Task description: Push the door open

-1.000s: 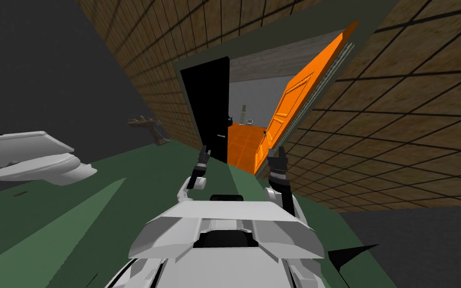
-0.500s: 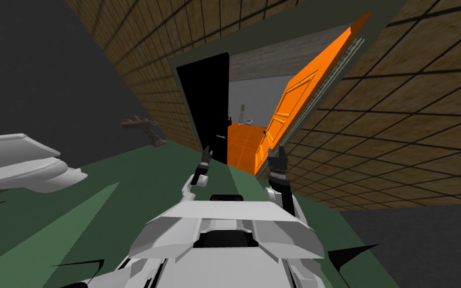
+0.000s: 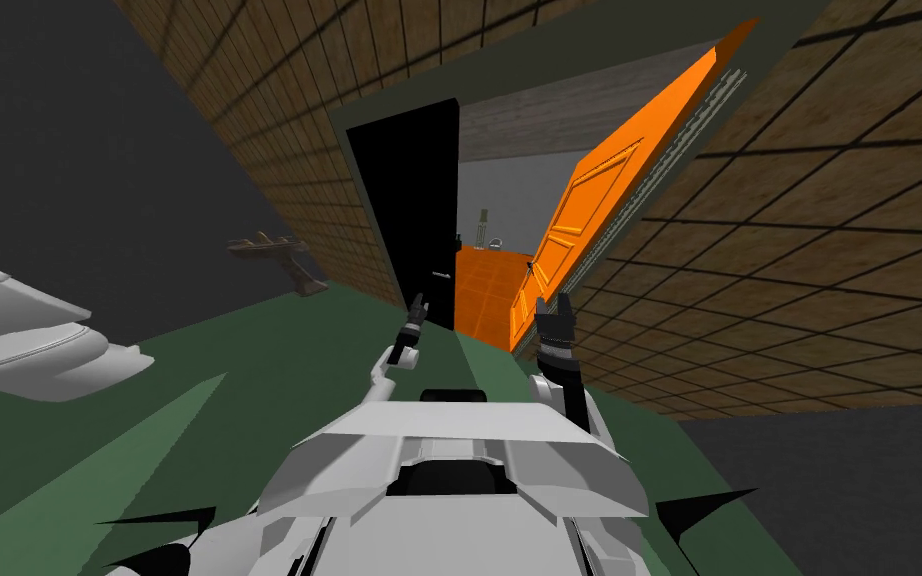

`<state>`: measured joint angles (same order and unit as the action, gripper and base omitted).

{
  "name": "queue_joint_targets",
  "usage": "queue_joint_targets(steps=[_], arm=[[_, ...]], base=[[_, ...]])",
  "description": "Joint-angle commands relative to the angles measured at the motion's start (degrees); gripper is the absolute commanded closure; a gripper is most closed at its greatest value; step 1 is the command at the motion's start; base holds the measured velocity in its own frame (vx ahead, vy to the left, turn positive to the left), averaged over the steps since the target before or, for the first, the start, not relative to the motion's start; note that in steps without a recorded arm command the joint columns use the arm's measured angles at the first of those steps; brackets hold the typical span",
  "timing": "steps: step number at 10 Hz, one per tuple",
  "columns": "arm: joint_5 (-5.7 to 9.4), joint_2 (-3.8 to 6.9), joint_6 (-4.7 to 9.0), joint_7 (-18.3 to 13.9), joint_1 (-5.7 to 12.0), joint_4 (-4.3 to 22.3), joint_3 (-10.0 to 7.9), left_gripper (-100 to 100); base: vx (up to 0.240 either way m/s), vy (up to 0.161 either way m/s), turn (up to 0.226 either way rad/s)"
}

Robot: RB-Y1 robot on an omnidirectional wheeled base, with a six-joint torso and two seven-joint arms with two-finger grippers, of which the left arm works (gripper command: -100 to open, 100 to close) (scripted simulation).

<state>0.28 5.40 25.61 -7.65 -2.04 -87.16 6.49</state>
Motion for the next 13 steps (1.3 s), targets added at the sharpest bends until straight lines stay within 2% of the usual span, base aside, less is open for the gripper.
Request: queue_joint_targets(steps=[1,4,5,7,8,10,11,13], arm=[[0.29,0.11,0.24,0.0,1.98,2.9,0.17,-100],[0.89,0.43,0.71,-0.1,5.71,8.8,0.51,-100],[0.89,0.43,0.71,-0.1,5.71,9.4,0.51,-100],[1.29,0.63,1.02,-0.2,8.20,13.2,0.75,-100],[1.29,0.63,1.02,-0.2,8.20,13.5,0.75,-100],[1.68,0.79,1.32,-0.3,10.62,16.9,0.97,-100],[1.68,0.79,1.32,-0.3,10.62,17.5,0.97,-100],[2.07,0.94,1.63,-0.4,13.04,21.1,1.20,-100]], base=[[0.064,0.047,-0.068],[0.089,0.068,-0.064],[0.067,0.063,-0.012],[0.060,0.047,-0.052],[0.052,0.041,-0.021],[0.061,0.047,-0.046],[0.054,0.047,-0.024],[0.064,0.054,-0.041]])
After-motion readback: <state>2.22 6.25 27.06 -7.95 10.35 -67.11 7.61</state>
